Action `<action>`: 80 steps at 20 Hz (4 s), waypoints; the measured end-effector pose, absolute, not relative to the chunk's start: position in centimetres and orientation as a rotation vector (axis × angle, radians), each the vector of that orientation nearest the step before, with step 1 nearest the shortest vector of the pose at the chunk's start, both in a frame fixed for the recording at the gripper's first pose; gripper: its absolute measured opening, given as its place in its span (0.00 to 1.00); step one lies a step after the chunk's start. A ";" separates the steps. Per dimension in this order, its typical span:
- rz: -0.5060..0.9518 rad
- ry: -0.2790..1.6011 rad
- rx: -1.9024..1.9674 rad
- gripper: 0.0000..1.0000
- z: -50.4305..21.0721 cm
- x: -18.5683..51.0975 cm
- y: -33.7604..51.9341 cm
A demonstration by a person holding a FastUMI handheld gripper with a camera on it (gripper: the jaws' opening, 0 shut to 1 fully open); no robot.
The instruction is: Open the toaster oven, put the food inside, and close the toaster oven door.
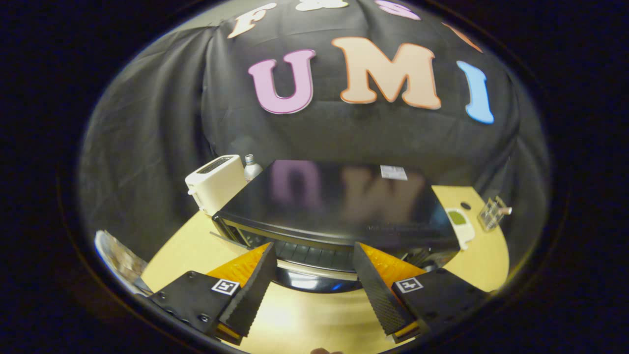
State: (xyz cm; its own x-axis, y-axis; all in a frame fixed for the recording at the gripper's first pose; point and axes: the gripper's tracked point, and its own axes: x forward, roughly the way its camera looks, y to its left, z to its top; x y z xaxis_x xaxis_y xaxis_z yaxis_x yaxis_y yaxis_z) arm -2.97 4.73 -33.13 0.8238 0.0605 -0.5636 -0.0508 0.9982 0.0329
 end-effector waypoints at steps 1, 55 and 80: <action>0.073 0.604 0.006 0.99 -33.4 -3.5 4.8; -0.078 0.588 0.100 0.97 -32.5 -9.2 -13.4; -0.276 0.872 0.349 0.80 -42.6 -18.0 -21.7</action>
State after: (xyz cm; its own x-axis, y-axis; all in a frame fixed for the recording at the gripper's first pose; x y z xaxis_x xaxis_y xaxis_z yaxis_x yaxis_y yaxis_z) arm -17.95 -21.70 -42.62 0.6143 -0.0938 -0.7835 0.3743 0.9087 0.1847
